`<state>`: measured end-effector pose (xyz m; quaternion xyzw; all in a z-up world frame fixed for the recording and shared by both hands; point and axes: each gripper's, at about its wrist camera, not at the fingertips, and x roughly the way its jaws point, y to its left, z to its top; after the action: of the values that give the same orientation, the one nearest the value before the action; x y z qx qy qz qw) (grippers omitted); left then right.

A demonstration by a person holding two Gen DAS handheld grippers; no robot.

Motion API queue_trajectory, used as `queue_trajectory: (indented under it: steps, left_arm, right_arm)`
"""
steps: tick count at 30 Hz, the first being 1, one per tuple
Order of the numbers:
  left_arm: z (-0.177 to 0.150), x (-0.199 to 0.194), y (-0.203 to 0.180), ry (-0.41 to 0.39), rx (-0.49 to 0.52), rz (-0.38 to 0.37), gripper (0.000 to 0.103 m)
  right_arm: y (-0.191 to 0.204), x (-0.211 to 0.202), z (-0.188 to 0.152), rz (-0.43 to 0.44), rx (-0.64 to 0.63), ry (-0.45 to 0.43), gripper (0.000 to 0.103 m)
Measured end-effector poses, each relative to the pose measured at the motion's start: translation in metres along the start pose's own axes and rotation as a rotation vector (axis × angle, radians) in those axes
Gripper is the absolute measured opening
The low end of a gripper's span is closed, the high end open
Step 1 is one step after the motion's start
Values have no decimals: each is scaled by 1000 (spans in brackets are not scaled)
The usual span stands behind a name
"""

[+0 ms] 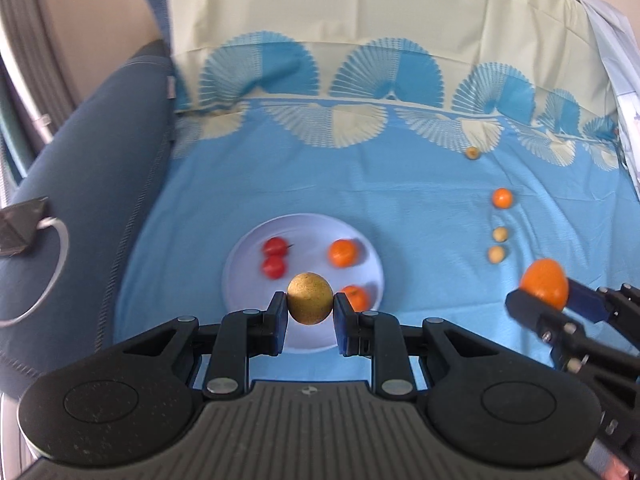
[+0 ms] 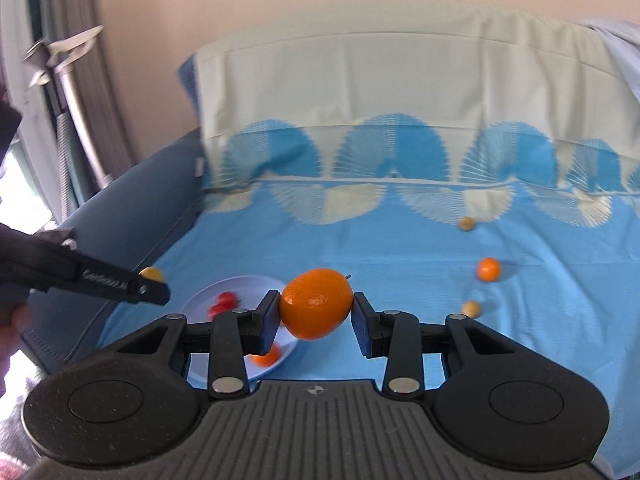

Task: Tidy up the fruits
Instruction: 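Carry the tan fruit and mandarin over the plate and open both tools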

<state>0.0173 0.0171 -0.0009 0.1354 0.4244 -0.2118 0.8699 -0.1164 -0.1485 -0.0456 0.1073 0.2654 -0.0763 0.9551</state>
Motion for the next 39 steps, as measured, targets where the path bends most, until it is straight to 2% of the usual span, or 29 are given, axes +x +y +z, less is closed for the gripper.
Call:
queue_trajectory:
  steps: [7, 16, 26, 39]
  left_arm:
    - [-31, -28, 36, -10, -60, -10, 27]
    - [-54, -47, 70, -32, -134, -7, 27]
    - [-64, -47, 91, -27, -181, -10, 27]
    - [-61, -30, 98, 5, -206, 1, 27]
  right_arm:
    - [57, -16, -13, 71, -96, 34, 40]
    - [102, -34, -18, 81, -216, 16, 40]
    - [119, -36, -21, 73, -260, 21, 40]
    - [114, -24, -22, 68, -239, 59, 40]
